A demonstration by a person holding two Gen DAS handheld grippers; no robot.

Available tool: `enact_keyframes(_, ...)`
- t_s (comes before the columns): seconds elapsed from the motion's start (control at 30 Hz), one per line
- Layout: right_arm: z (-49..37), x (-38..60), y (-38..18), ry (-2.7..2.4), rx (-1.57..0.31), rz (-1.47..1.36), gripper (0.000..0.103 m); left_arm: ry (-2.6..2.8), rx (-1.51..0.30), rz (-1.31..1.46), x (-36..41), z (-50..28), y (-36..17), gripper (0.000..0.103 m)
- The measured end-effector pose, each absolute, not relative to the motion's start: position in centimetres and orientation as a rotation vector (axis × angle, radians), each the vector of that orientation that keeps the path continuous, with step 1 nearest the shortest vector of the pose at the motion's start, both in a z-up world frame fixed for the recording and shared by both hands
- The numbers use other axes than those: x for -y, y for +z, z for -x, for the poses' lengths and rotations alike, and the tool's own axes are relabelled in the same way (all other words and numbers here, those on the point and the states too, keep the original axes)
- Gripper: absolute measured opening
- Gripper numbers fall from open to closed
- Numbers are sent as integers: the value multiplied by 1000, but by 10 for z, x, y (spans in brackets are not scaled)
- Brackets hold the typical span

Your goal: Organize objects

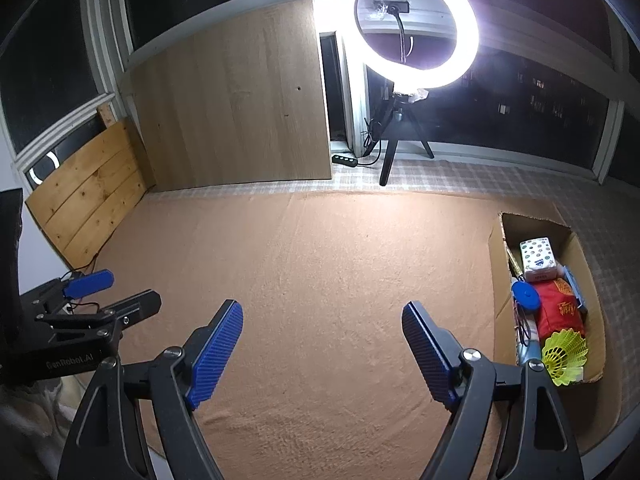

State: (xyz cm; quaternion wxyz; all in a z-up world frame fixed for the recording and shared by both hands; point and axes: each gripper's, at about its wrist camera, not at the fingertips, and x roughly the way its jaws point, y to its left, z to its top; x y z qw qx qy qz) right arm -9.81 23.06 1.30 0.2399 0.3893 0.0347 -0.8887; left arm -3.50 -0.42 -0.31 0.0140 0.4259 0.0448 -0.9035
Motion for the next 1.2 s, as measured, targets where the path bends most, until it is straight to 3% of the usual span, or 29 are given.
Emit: enact_keyframes(1.2, 117, -230, 3, -2431, -124, -1105, 80, -2794, -124, -1330, 5, 50, -8, 96)
